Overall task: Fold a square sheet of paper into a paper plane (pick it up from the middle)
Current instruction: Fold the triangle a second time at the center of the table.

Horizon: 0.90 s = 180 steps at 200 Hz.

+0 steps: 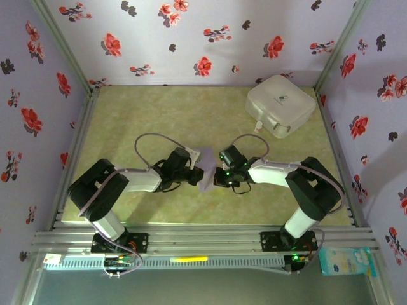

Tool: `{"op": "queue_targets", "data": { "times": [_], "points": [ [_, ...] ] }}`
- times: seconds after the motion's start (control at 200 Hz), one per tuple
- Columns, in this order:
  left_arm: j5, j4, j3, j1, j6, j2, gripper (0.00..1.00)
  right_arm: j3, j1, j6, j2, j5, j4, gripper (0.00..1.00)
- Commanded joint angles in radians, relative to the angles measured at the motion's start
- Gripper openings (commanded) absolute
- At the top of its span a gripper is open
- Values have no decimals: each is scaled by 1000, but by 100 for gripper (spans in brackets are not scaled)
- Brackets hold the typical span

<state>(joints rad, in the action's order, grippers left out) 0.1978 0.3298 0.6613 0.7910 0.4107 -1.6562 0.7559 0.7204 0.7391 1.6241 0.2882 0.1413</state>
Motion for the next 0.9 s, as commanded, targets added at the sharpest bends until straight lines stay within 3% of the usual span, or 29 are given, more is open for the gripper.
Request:
{"op": "queue_targets", "data": {
  "times": [0.0, 0.39, 0.895],
  "points": [
    [-45, -27, 35, -8, -56, -11, 0, 0, -9, -20, 13, -31, 83, 0],
    [-93, -72, 64, -8, -162, -29, 0, 16, -9, -21, 18, -29, 90, 0],
    [-112, -36, 69, -8, -194, -56, 0, 14, -10, -20, 19, -27, 91, 0]
  ]
}}
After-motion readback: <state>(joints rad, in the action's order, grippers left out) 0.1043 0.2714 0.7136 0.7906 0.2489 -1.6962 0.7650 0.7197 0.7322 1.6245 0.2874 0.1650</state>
